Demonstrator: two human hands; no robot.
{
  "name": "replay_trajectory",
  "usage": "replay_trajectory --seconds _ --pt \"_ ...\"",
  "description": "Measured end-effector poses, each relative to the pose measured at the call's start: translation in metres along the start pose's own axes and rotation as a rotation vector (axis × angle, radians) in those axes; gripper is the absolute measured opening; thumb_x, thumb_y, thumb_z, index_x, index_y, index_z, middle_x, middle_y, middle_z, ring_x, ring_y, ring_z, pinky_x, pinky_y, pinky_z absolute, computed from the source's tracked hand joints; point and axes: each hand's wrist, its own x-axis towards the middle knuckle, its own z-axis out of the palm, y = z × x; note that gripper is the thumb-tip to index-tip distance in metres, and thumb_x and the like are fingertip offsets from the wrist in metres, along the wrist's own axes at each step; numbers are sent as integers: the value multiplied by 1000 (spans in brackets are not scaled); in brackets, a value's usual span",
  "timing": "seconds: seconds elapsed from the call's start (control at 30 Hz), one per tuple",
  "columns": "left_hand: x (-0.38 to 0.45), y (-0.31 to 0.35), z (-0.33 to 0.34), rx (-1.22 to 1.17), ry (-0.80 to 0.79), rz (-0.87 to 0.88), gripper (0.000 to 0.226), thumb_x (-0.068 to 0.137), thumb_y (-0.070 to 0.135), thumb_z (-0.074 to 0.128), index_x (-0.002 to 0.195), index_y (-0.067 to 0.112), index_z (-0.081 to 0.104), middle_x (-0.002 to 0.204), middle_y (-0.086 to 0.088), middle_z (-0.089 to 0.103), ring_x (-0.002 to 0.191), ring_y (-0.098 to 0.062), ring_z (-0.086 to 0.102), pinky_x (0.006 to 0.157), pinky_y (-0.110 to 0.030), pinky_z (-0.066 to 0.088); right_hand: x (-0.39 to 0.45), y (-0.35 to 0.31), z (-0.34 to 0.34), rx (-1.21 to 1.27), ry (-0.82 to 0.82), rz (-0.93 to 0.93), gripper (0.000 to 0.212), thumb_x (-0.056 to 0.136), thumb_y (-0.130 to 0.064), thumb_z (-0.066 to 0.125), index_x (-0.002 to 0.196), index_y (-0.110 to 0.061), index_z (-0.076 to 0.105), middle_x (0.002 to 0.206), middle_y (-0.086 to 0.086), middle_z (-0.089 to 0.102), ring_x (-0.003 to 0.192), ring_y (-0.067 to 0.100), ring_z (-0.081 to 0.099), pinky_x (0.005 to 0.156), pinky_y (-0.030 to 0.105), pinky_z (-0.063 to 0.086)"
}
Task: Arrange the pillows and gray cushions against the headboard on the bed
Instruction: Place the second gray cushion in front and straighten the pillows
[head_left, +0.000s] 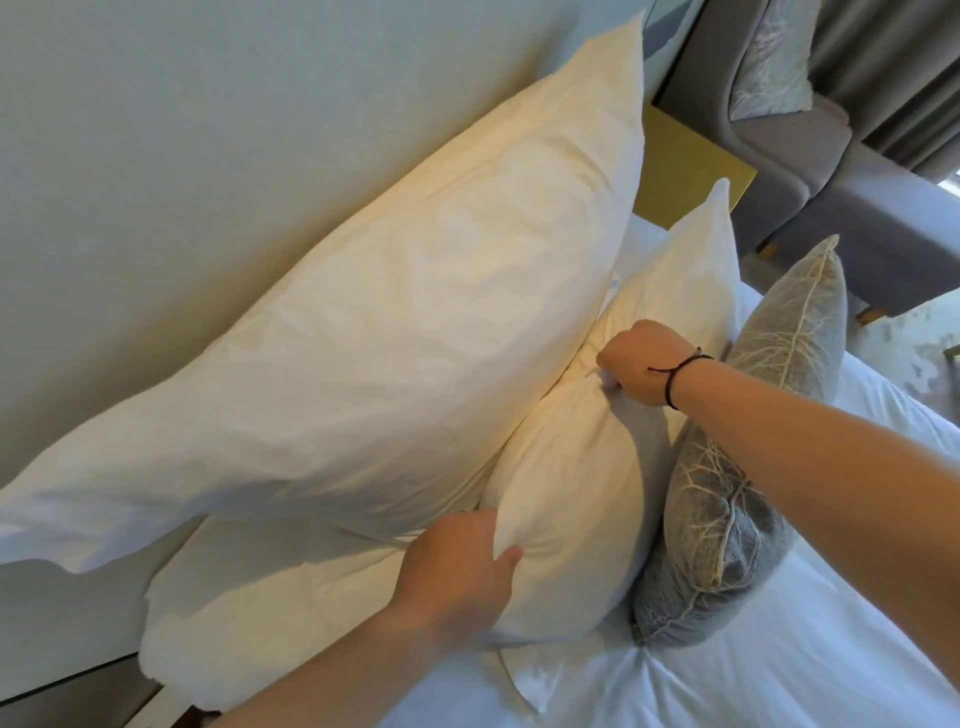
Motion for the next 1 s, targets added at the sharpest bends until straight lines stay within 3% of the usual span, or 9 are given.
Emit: replay_trajectory --seconds 0.1,0.23,0.37,0.43,0.5,0.6,0.7,0.87,1.0 --pt "-21 24 -15 77 102 191 21 92 49 52 93 29 46 96 4 61 93 -21 58 69 -31 37 -25 13 -13 -7 67 -8 23 95 -19 43 79 -17 59 67 -3 52 70 21 52 77 31 41" --pt "-55 37 -22 126 392 485 36 75 46 54 102 23 51 72 4 65 58 -19 64 47 -21 47 -57 21 -17 48 252 -11 13 83 -9 54 76 -20 59 69 -4 57 73 19 58 114 35 28" --pt "-61 21 -42 197 115 150 30 80 57 51 94 33 38 87 16 57 79 -12 63 63 -25 47 -63 -6 -13 117 269 56 19 84 -7 48 85 -22 60 79 -4 60 81 18 59 119 40 13" --pt "-51 3 -48 -66 -157 -91 40 74 61 66 90 29 46 91 16 59 82 -3 58 69 -25 46 -58 -25 -11 182 202 110 27 86 -7 38 95 -21 59 90 -3 59 92 20 58 119 45 14" --pt "-40 -5 -55 -335 -229 -223 47 66 60 79 89 26 57 92 11 66 79 -4 60 67 -23 45 -57 -36 -12 282 208 195 29 86 -9 31 97 -20 56 92 -1 57 98 24 55 116 51 17" --pt "-34 -4 -63 -369 -173 -209 46 71 62 76 81 18 68 68 12 66 57 1 60 51 -16 42 -64 -46 -10 384 275 315 29 87 -11 33 105 -21 54 105 3 57 110 28 51 114 55 20" --pt "-36 -3 -68 -266 -108 -120 46 82 53 70 58 17 55 50 10 52 44 -2 46 45 -21 32 -78 -62 -11 551 359 389 39 92 -20 40 130 -25 45 141 9 42 136 29 30 113 54 22" --pt "-47 -17 -75 -136 158 10 47 93 39 63 56 18 41 51 5 41 50 -11 39 50 -29 28 -103 -110 -21 1023 288 501 61 95 -29 46 149 -20 19 155 15 23 140 32 27 109 49 35" --pt "-57 -42 -86 114 277 25 47 97 47 50 60 19 39 56 -1 53 64 -26 56 58 -38 42 -117 -161 -18 1173 199 463 78 95 -56 42 154 -22 6 162 11 4 148 28 11 116 48 25"
